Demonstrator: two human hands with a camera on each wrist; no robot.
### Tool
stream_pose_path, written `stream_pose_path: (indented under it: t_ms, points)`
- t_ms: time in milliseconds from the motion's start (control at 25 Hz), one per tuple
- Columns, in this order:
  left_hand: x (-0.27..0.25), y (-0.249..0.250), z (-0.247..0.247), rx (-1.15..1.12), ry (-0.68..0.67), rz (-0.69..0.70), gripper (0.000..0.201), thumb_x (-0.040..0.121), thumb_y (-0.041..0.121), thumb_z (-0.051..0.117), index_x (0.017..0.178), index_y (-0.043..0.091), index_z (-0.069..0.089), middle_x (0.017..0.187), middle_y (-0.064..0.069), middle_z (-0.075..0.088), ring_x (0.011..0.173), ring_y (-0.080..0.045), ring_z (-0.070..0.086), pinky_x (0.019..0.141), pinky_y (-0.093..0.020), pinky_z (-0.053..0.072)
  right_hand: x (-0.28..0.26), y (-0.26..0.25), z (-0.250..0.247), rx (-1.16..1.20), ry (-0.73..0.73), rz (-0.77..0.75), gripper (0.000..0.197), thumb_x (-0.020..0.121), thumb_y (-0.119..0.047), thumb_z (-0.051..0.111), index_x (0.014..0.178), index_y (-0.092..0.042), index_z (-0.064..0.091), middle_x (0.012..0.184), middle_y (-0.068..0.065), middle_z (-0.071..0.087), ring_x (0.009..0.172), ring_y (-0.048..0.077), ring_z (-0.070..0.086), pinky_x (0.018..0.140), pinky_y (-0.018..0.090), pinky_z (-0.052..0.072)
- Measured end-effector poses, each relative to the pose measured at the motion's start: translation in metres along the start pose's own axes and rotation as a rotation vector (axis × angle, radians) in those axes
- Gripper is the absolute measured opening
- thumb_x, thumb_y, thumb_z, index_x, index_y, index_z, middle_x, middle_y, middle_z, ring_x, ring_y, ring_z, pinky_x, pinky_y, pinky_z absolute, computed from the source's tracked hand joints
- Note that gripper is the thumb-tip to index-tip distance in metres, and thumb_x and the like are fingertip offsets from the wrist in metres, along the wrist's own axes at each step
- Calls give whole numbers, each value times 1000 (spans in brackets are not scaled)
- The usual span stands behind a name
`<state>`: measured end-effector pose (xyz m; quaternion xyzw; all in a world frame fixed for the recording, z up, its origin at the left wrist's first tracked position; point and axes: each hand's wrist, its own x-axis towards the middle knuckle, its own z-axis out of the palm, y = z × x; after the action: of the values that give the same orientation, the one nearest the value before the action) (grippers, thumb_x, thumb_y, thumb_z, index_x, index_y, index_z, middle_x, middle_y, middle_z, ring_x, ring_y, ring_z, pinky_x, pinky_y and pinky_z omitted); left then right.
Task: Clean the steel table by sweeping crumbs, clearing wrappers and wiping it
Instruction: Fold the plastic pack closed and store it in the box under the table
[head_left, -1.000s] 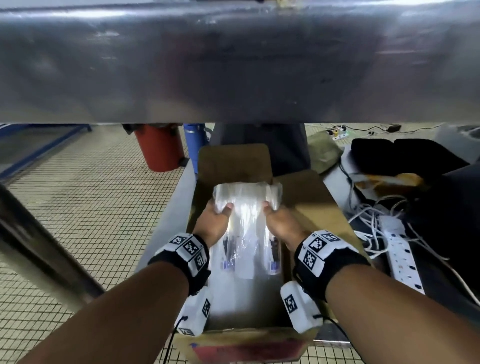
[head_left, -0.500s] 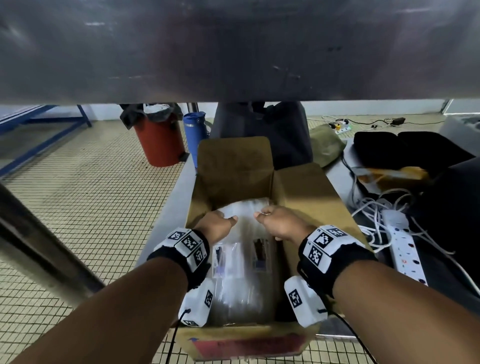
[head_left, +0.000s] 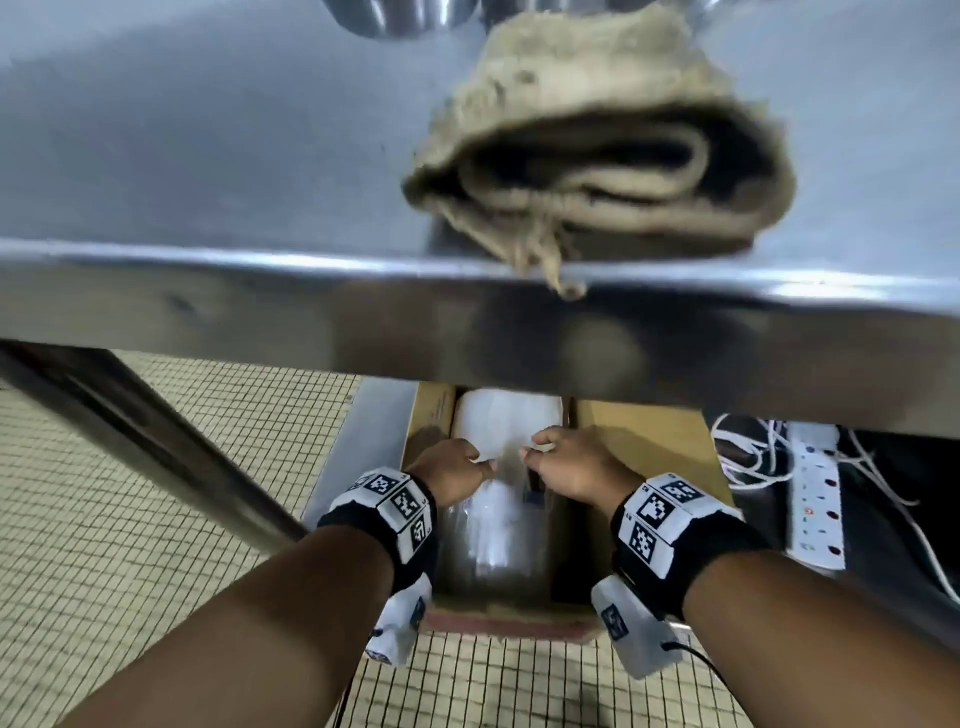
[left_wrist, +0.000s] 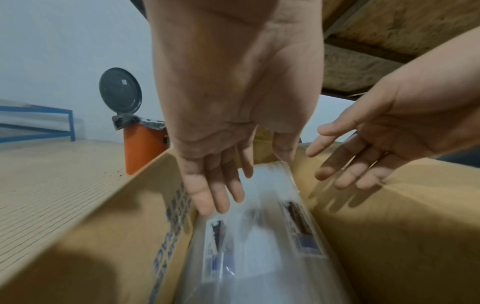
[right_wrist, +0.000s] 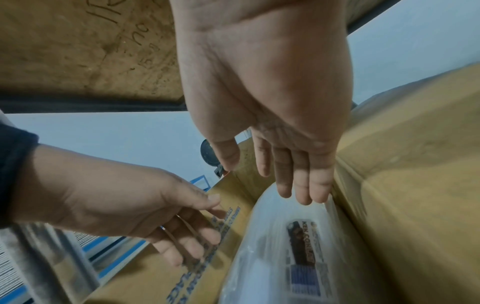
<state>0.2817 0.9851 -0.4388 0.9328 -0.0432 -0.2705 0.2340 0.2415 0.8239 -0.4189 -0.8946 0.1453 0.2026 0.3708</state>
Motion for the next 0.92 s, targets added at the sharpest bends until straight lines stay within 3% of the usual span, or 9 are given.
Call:
stream_pose_path:
  t_ms: [120,240,320,360,440,560,760,840,920]
  points:
    - [-38,13,-19,-90,-32,-25,42,97,35,54,125,4,62,129,-15,61,121,-30,55,102,-36,43,-33,-21,-10,5,-99,1,40,98,-40,47,125,-13,61,137,8,55,122,25,54,106,32,40]
    - [-88,32,-52,-140,-88,-44,43,100,30,50,131,1,57,134,-18,57,126,-33,52,105,-37,41,-82,-45,-32,5,-286,59,41,104,-36,32,131,-12,53,137,7,52,130,20,44,99,24,33]
    - [-121,39,-73,-160,-127,-36,42,100,27,49,130,-1,56,133,-20,57,125,-35,53,105,-41,42,-109,-55,-40,-23,-240,72,32,103,-41,34,99,-23,60,103,3,63,108,15,53,85,27,37]
    - [-134,42,-82,-145,-128,-24,41,100,29,50,127,0,59,130,-19,60,121,-35,55,103,-41,44,-121,-61,-43,-36,-176,66,33,101,-44,37,89,-20,58,92,4,64,97,16,58,78,28,40]
    - [-155,48,-91,-55,-132,1,36,98,36,50,120,11,61,125,-10,63,114,-28,59,98,-33,45,-141,-69,-47,-80,-126,63,39,97,-47,44,107,-14,61,105,9,68,97,24,64,84,30,48]
    - [-195,61,-111,13,-134,33,35,96,41,51,122,19,58,128,0,61,115,-17,56,96,-25,39,-182,-95,-65,-77,-109,92,48,94,-45,49,133,-18,50,132,5,58,118,21,56,99,28,42]
    - [-260,79,-162,-2,-116,132,39,94,41,57,124,17,61,118,-3,68,111,-18,61,85,-21,41,-252,-138,-99,-194,-79,71,46,95,-45,45,128,-14,54,132,6,57,125,25,48,96,29,37]
    - [-282,89,-186,4,-111,183,41,93,42,57,126,18,61,121,-2,66,110,-17,60,88,-23,42,-277,-152,-112,-227,5,44,42,92,-53,43,119,-25,59,124,2,63,119,24,55,94,32,42]
    - [-300,98,-208,-6,-113,221,42,93,45,56,129,23,58,126,4,63,111,-14,60,93,-26,45,-297,-170,-129,-234,64,7,38,91,-54,44,113,-27,61,115,2,67,109,22,61,89,32,46]
